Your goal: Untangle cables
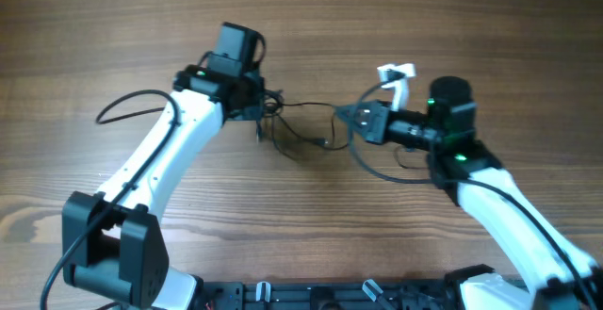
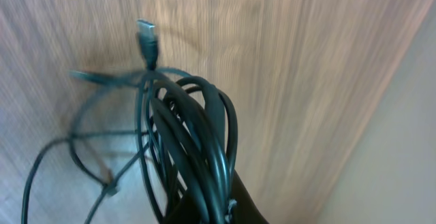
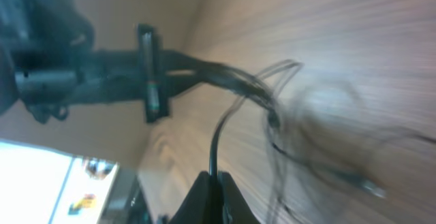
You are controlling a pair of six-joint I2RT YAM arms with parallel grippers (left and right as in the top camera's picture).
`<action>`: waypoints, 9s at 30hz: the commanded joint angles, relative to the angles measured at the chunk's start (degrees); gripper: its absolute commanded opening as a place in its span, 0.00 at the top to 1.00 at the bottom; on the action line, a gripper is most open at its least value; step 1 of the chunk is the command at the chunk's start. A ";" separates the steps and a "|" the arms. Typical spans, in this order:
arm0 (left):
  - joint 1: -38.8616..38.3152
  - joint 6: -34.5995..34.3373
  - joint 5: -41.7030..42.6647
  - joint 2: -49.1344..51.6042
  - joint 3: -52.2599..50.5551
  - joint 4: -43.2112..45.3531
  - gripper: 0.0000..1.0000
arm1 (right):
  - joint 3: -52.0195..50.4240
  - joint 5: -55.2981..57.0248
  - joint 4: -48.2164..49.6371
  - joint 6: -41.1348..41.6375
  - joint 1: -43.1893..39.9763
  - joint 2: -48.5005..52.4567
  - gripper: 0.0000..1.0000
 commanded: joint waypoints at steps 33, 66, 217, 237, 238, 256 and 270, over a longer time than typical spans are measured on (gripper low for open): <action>5.25 96.52 74.23 -1.29 0.68 13.14 0.96 | -0.11 5.22 -10.47 -16.85 -5.29 -2.34 0.00; -4.17 109.37 67.56 -1.29 0.68 0.92 0.12 | -0.11 -3.48 1.05 -13.55 -5.25 4.87 0.96; 2.45 71.97 10.95 -5.73 0.68 2.12 0.00 | 2.75 51.47 -34.10 2.58 -12.20 -5.27 0.00; 1.99 69.37 10.95 -2.86 0.68 3.74 0.00 | 5.25 30.77 2.45 -19.89 -7.54 7.72 0.29; 1.92 69.40 10.95 -2.86 0.68 3.69 0.00 | 7.21 30.32 0.24 -20.00 -7.06 10.05 0.30; 1.90 69.42 10.95 -2.89 0.68 3.65 0.00 | 33.00 31.89 -31.95 -33.46 -4.83 35.69 0.60; 1.90 69.42 10.95 -2.89 0.68 3.67 0.00 | 32.79 35.67 -34.97 -34.80 -3.80 39.76 0.74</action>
